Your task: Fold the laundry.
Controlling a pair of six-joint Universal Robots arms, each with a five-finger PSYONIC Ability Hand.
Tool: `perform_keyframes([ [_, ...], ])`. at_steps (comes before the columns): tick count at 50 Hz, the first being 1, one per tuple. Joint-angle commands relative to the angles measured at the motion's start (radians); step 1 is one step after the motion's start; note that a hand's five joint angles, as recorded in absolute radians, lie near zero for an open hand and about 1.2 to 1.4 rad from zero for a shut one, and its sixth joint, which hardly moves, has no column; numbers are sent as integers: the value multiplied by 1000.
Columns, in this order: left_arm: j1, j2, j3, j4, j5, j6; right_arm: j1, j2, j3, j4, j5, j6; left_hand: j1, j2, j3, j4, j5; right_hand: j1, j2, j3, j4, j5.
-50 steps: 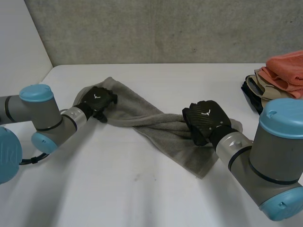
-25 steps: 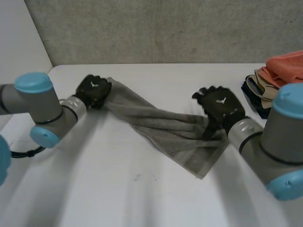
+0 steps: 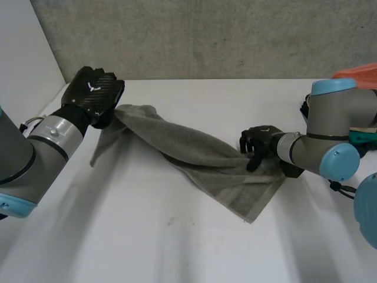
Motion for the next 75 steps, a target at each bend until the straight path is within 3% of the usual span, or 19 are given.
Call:
perform_keyframes([
  [1, 2, -15, 88, 106, -5, -6, 12, -21, -55, -63, 16, -10, 243, 201, 205, 198, 243, 731, 635, 644, 664, 680],
  [4, -1, -94, 223, 142, -21, -9, 12, -93, -83, -196, 89, -2, 243, 201, 205, 198, 243, 731, 635, 644, 664, 680],
  [9, -21, -220, 524, 159, -101, -12, 12, -278, 10, -590, 219, -15, 243, 201, 205, 198, 243, 731, 635, 644, 664, 680],
  [15, -32, -282, 753, 192, -184, -35, 12, -447, 254, -946, 230, -50, 243, 201, 205, 198, 243, 731, 635, 644, 664, 680],
  [17, -33, -280, 739, 206, -186, -55, 12, -496, 326, -971, 221, -62, 243, 201, 205, 198, 243, 731, 635, 644, 664, 680],
  [24, -56, -205, 468, 214, -170, -72, 7, -614, 661, -894, 160, -131, 243, 201, 205, 198, 243, 731, 635, 644, 664, 680],
  [30, -104, -164, 239, 214, -115, -70, 4, -625, 928, -693, 122, -179, 243, 201, 205, 198, 243, 731, 635, 644, 664, 680],
  [34, -116, -161, 135, 200, -100, -72, -2, -625, 997, -662, 122, -176, 243, 201, 205, 198, 243, 731, 635, 644, 664, 680],
  [37, -127, -174, 83, 196, -100, -73, -2, -628, 1003, -665, 120, -176, -415, -457, -453, -460, -415, 731, 635, 644, 664, 680],
  [39, -133, -182, 60, 189, -104, -76, 6, -643, 999, -665, 120, -176, -608, -649, -645, -652, -607, 731, 635, 644, 664, 680],
  [43, -121, -216, 52, 188, -104, -97, 18, -728, 974, -665, 120, -167, -764, -805, -801, -808, -763, 731, 635, 644, 664, 680],
  [53, -81, -320, 104, 189, -101, -205, 150, -850, 862, -649, 132, -142, -767, -809, -805, -812, -767, 731, 635, 644, 664, 680],
  [69, -99, -516, 271, 191, -106, -321, 274, -1002, 743, -542, 141, -137, -834, -876, -872, -879, -834, 731, 635, 644, 664, 680],
  [75, -111, -579, 342, 188, -107, -404, 305, -1047, 723, -517, 146, -128, -729, -771, -767, -774, -729, 731, 635, 644, 664, 680],
])
